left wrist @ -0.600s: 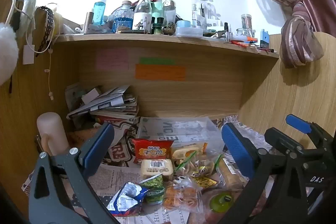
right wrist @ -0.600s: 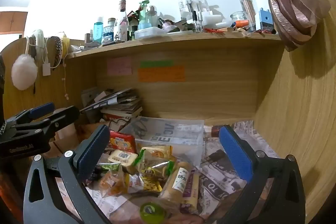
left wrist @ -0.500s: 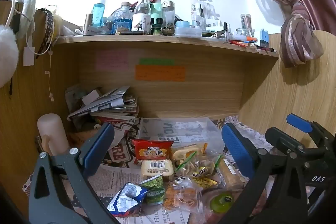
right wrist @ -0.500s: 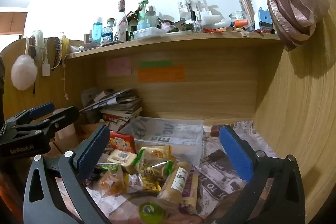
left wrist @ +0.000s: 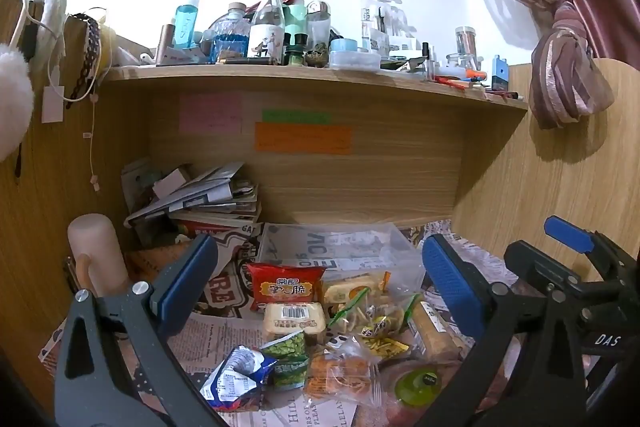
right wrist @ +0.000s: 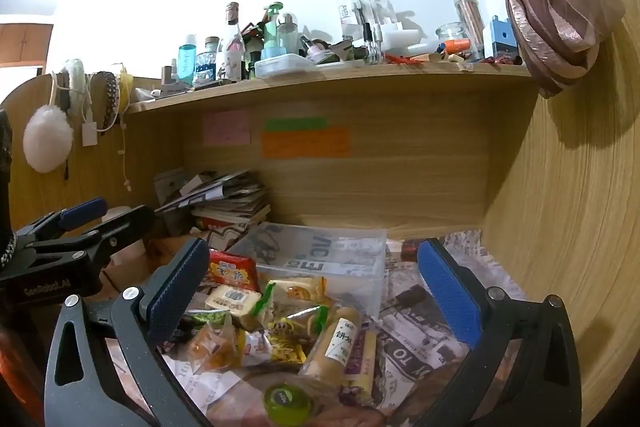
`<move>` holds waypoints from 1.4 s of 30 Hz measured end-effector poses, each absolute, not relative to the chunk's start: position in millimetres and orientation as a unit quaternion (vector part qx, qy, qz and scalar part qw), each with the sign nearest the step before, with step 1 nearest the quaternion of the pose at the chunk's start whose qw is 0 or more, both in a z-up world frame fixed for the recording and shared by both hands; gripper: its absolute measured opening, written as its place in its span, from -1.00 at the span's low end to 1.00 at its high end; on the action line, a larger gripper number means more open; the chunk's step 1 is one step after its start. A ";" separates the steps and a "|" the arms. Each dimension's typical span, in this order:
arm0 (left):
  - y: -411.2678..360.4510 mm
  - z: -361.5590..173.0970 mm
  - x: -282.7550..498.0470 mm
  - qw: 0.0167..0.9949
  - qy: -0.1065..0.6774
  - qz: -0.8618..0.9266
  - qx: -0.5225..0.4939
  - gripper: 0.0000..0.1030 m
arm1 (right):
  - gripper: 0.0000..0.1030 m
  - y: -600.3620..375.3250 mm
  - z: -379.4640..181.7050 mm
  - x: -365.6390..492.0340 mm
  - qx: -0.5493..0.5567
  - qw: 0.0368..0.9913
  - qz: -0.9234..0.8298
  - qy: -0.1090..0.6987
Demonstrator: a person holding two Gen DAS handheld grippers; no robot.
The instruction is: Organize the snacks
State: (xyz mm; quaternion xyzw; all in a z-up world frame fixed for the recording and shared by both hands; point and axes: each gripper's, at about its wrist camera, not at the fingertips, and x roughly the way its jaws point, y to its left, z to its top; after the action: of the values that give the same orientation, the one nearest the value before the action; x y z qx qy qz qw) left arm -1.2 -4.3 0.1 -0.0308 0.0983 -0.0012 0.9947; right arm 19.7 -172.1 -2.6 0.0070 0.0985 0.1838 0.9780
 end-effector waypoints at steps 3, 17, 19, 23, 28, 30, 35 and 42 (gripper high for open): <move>-4.8 -0.1 -2.8 0.995 0.096 -0.004 -0.027 1.00 | 1.00 -171.9 -2.6 19.5 0.008 0.978 0.184 0.097; -8.4 0.1 -4.8 0.995 0.093 -0.003 -0.024 1.00 | 1.00 -170.7 -2.8 19.5 0.012 0.978 0.183 0.096; -7.9 0.4 -4.7 0.995 0.093 -0.003 -0.025 1.00 | 1.00 -171.4 -2.9 19.9 0.012 0.978 0.184 0.096; -8.0 0.2 -4.7 0.995 0.093 -0.004 -0.025 1.00 | 1.00 -171.4 -3.2 19.7 0.012 0.978 0.183 0.096; -8.4 0.2 -4.8 0.995 0.094 -0.003 -0.025 1.00 | 1.00 -171.8 -2.9 20.1 0.013 0.978 0.184 0.096; -8.4 -0.1 -4.6 0.995 0.094 -0.004 -0.025 1.00 | 1.00 -171.8 -3.2 20.3 0.013 0.978 0.184 0.097; -8.7 -0.1 -4.7 0.995 0.095 -0.005 -0.026 1.00 | 1.00 -171.0 -4.2 20.5 0.015 0.977 0.187 0.098; -10.5 -1.1 -3.9 0.995 0.096 -0.006 -0.025 1.00 | 1.00 -169.8 -6.0 22.8 0.020 0.976 0.190 0.101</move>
State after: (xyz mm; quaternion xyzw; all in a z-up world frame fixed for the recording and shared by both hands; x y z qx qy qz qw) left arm -3.9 -10.5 -1.1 -0.0252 0.0964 -0.0056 0.9950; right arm 22.8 -169.8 -6.0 0.0198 0.1010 0.1895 0.9765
